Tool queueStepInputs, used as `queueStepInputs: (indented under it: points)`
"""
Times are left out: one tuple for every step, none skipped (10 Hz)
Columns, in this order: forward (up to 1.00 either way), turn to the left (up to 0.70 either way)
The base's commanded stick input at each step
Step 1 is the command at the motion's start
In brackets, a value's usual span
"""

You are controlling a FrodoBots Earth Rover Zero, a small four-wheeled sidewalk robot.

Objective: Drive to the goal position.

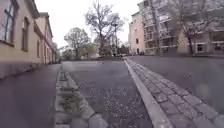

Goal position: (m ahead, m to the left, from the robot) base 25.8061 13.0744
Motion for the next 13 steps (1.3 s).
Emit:
queueStepInputs:
  points:
    - [1.00,0.00]
    - [1.00,0.00]
    - [1.00,0.00]
    - [1.00,0.00]
    - [1.00,0.00]
    - [1.00,0.00]
    - [1.00,0.00]
    - [1.00,0.00]
    - [1.00,0.00]
    - [1.00,0.00]
    - [1.00,0.00]
    - [1.00,0.00]
    - [1.00,0.00]
